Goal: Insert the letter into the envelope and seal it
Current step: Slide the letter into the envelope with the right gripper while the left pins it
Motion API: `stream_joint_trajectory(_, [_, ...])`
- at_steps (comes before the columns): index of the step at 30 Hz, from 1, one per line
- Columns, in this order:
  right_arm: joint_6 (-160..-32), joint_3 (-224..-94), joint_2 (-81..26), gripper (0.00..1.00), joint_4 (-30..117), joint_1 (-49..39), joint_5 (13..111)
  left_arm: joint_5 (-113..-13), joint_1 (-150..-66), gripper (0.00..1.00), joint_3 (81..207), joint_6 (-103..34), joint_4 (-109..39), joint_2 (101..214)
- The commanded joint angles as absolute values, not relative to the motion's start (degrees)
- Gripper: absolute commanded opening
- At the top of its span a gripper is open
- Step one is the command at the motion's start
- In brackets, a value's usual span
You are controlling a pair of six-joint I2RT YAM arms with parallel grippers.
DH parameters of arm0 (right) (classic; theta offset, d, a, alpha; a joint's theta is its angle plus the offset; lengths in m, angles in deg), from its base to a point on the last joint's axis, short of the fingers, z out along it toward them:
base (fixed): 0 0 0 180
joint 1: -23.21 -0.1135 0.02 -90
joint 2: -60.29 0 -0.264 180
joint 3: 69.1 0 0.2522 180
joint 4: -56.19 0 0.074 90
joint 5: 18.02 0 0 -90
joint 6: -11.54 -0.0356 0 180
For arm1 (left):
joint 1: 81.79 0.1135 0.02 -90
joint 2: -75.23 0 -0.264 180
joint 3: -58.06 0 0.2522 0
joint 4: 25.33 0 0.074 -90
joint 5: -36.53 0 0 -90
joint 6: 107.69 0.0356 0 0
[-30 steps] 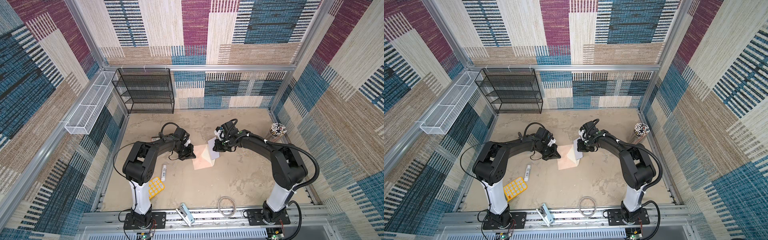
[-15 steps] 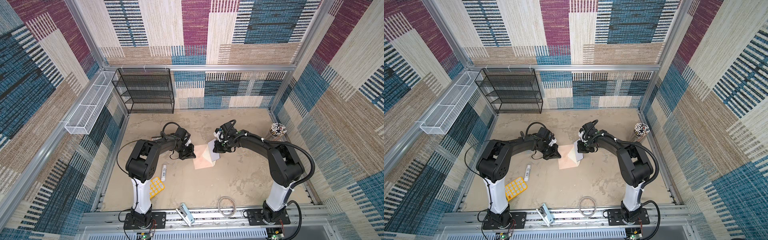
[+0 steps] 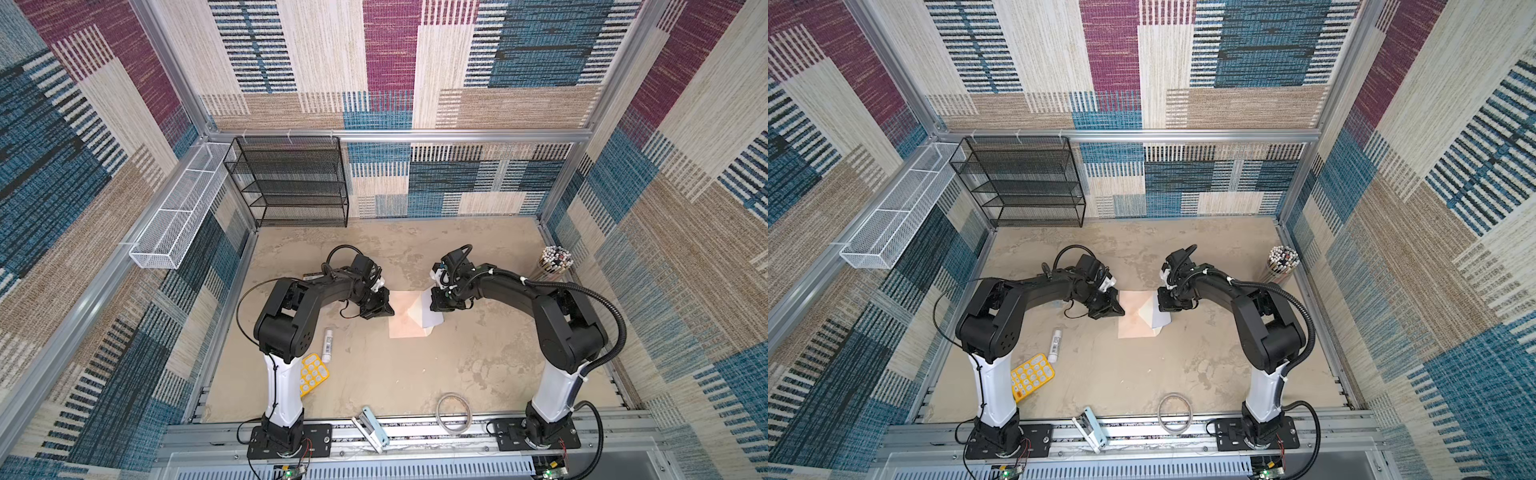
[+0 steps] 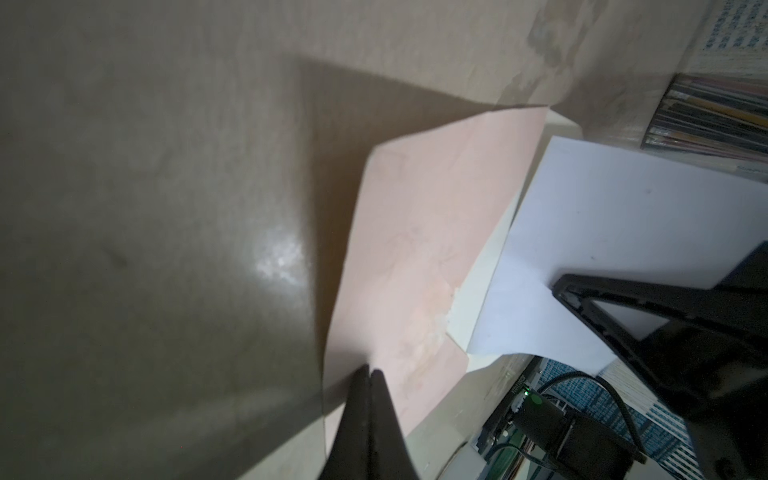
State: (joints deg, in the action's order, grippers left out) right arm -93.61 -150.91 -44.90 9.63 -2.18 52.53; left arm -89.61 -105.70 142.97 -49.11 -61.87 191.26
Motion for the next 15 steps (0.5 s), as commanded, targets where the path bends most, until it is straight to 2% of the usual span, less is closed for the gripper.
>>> stream_joint_trajectory(1, [-94.0, -150.6, -44.2, 0.01, 9.7, -2.2, 53.4, -81.5, -105.8, 0.0, 142.6, -47.2, -68.1, 192.5])
stream_joint_trajectory(5, [-94.6, -150.6, -44.4, 0.06, 9.6, -2.2, 53.2, -81.7, -105.8, 0.0, 143.0, -47.0, -68.2, 192.5])
stream_joint_trajectory(15, [-96.3, -151.0, -46.4, 0.05, 9.1, -2.1, 53.3, -82.4, -105.8, 0.0, 142.7, -46.8, -67.6, 192.5])
